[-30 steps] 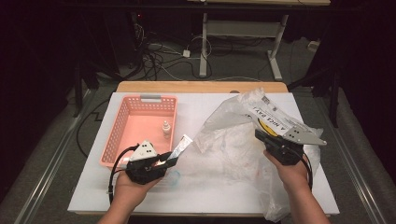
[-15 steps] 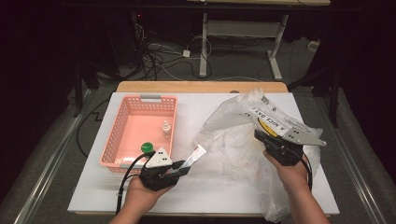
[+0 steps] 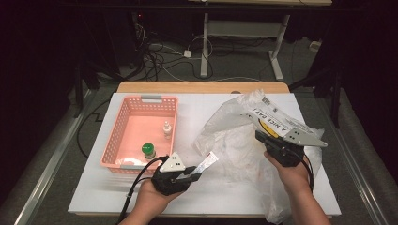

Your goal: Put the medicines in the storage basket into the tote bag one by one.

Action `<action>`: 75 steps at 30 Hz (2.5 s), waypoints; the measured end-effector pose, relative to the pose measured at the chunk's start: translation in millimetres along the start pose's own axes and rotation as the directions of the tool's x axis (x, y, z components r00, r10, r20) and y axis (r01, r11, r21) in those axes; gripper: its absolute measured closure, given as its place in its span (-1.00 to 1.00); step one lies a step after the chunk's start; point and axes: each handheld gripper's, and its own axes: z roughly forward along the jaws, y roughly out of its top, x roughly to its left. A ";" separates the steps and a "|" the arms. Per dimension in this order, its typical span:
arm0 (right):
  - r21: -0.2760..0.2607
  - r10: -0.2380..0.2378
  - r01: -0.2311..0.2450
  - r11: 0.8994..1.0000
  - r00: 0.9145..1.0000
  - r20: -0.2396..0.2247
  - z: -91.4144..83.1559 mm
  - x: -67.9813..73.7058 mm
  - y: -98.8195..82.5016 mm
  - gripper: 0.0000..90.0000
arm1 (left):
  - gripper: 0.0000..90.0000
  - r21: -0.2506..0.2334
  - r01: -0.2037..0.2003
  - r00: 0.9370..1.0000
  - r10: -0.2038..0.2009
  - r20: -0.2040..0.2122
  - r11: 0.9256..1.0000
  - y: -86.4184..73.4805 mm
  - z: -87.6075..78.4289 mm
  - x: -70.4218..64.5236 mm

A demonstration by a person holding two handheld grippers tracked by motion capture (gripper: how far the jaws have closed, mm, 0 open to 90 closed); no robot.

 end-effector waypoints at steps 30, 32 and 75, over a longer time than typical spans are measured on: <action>-0.012 0.000 -0.001 1.000 1.000 -0.016 2.9 11.8 3.9 1.00 | 0.53 0.017 -0.040 0.999 0.041 -0.033 0.999 56.1 63.2 7.7; -0.013 0.007 -0.007 1.000 1.000 -0.015 4.3 14.9 4.9 1.00 | 0.53 0.017 -0.037 0.998 0.037 -0.043 0.999 56.1 63.2 9.5; -0.025 0.024 -0.025 0.999 1.000 -0.018 8.3 10.3 6.0 1.00 | 0.24 0.032 0.005 0.998 -0.003 -0.058 0.999 70.3 158.8 5.8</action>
